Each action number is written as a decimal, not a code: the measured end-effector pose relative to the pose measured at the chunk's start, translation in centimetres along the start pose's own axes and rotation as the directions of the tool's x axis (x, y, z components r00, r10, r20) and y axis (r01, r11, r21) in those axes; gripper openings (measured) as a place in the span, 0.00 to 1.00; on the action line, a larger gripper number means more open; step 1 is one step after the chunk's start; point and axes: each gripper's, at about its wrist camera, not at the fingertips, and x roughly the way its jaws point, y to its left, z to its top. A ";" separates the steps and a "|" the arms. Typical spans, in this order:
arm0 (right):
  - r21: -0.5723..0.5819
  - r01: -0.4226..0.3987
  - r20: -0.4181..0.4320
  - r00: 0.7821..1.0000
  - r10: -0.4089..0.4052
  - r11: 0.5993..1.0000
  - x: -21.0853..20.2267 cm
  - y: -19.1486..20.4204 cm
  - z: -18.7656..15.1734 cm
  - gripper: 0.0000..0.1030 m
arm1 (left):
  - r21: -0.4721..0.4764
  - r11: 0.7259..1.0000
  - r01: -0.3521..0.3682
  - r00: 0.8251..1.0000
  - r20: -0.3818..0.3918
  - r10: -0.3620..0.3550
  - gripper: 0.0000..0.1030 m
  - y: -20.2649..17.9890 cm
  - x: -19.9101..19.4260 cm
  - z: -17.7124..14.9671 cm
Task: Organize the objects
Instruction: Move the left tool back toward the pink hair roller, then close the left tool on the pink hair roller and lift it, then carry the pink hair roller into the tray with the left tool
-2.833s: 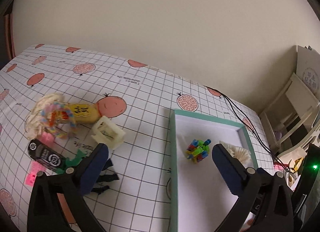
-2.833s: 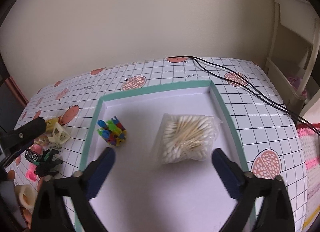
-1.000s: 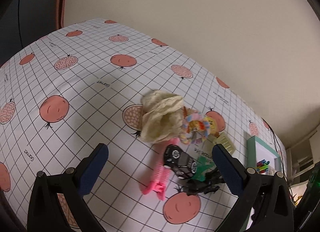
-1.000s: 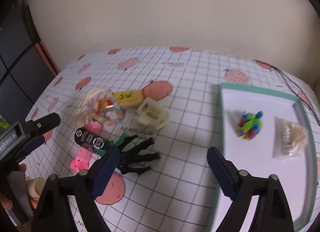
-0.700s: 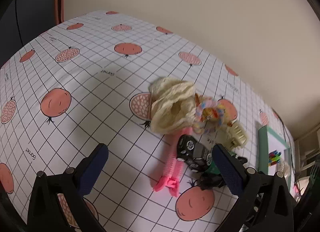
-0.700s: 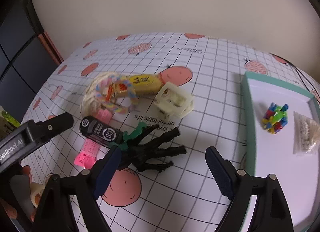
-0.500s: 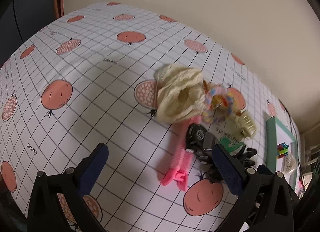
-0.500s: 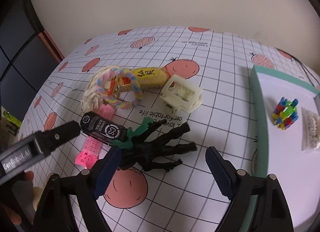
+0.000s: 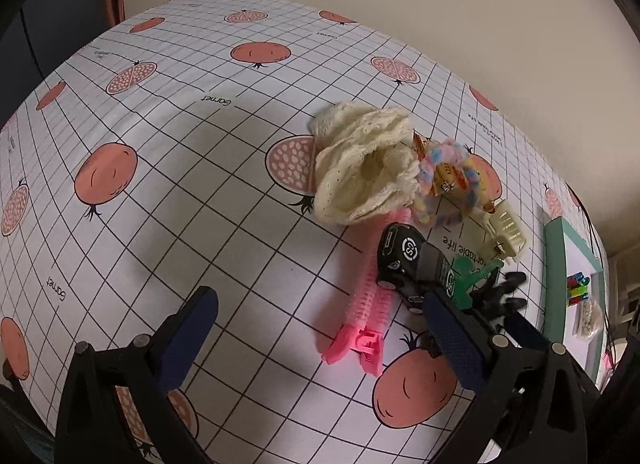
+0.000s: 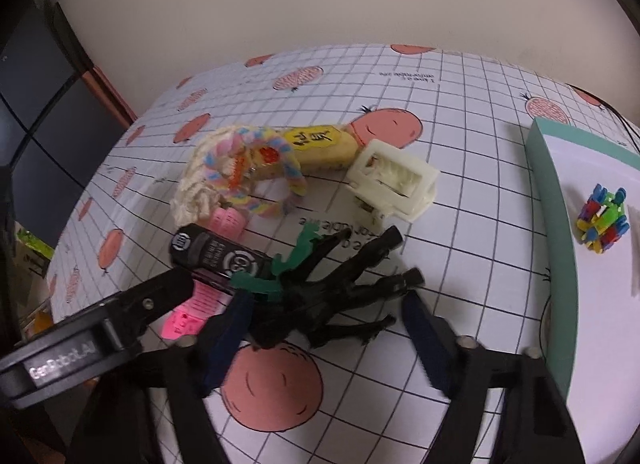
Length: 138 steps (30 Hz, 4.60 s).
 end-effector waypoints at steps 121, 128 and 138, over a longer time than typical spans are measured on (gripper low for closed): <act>-0.030 0.011 0.200 0.980 -0.005 0.999 -10.2 -6.0 0.4 0.25 | 0.138 0.990 -0.001 0.946 0.322 -0.044 0.31 -9.0 -10.3 0.7; 0.021 0.078 0.208 0.975 -0.081 0.997 -12.5 -10.1 -0.6 0.25 | 0.232 0.972 0.028 0.946 0.309 -0.101 0.31 -13.6 -10.3 -1.1; 0.114 0.158 0.192 0.965 -0.178 0.981 -14.5 -16.2 -2.2 0.25 | 0.357 0.930 0.084 0.949 0.256 -0.184 0.31 -19.5 -9.7 -4.5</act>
